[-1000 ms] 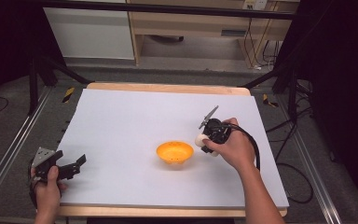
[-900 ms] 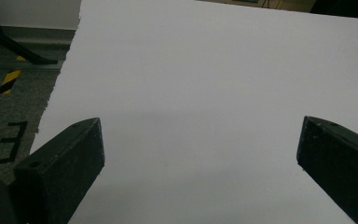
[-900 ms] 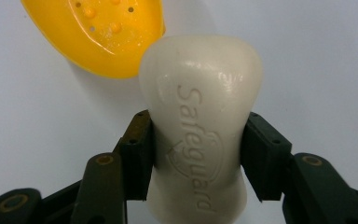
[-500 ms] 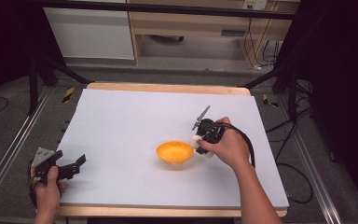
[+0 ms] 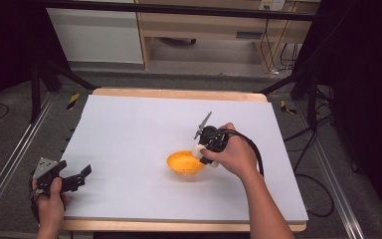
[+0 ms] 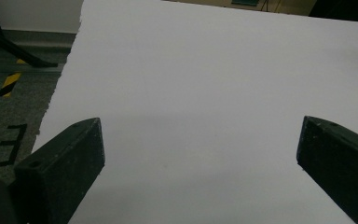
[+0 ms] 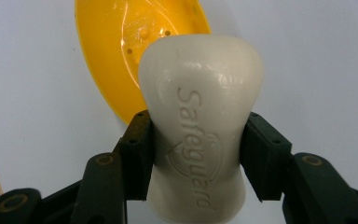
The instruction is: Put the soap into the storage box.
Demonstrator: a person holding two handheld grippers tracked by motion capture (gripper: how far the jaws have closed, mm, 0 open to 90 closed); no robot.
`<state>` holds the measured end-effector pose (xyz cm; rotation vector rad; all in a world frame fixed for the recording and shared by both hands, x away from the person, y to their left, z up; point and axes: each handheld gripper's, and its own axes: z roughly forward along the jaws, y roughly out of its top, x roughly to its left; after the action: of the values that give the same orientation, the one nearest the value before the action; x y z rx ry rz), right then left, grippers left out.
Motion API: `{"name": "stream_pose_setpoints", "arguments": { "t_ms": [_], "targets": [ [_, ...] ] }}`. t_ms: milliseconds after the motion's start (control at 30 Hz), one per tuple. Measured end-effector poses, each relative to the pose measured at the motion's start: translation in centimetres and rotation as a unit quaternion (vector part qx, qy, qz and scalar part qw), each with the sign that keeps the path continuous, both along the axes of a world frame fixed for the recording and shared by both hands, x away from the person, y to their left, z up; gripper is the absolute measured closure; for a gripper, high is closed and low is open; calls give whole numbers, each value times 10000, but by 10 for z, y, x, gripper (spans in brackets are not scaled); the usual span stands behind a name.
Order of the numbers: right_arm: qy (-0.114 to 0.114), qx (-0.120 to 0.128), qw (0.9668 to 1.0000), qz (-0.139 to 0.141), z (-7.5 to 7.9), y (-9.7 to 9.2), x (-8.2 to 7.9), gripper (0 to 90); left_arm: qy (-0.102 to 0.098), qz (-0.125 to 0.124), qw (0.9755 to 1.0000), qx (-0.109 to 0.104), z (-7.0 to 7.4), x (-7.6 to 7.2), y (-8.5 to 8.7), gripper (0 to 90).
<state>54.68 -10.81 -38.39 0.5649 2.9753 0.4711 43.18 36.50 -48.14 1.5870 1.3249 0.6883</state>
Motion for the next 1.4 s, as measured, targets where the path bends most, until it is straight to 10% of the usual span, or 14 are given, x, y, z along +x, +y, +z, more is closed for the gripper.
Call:
{"name": "stream_pose_setpoints", "arguments": {
  "t_ms": [833,1400],
  "targets": [
    [-92,-146,9968,777,10,46,0,498,18,3,10000,-28,0,1,0,4],
    [-309,-439,9887,1397,-6,54,1,496,10,7,10000,-61,0,0,0,4]
  ]
}}
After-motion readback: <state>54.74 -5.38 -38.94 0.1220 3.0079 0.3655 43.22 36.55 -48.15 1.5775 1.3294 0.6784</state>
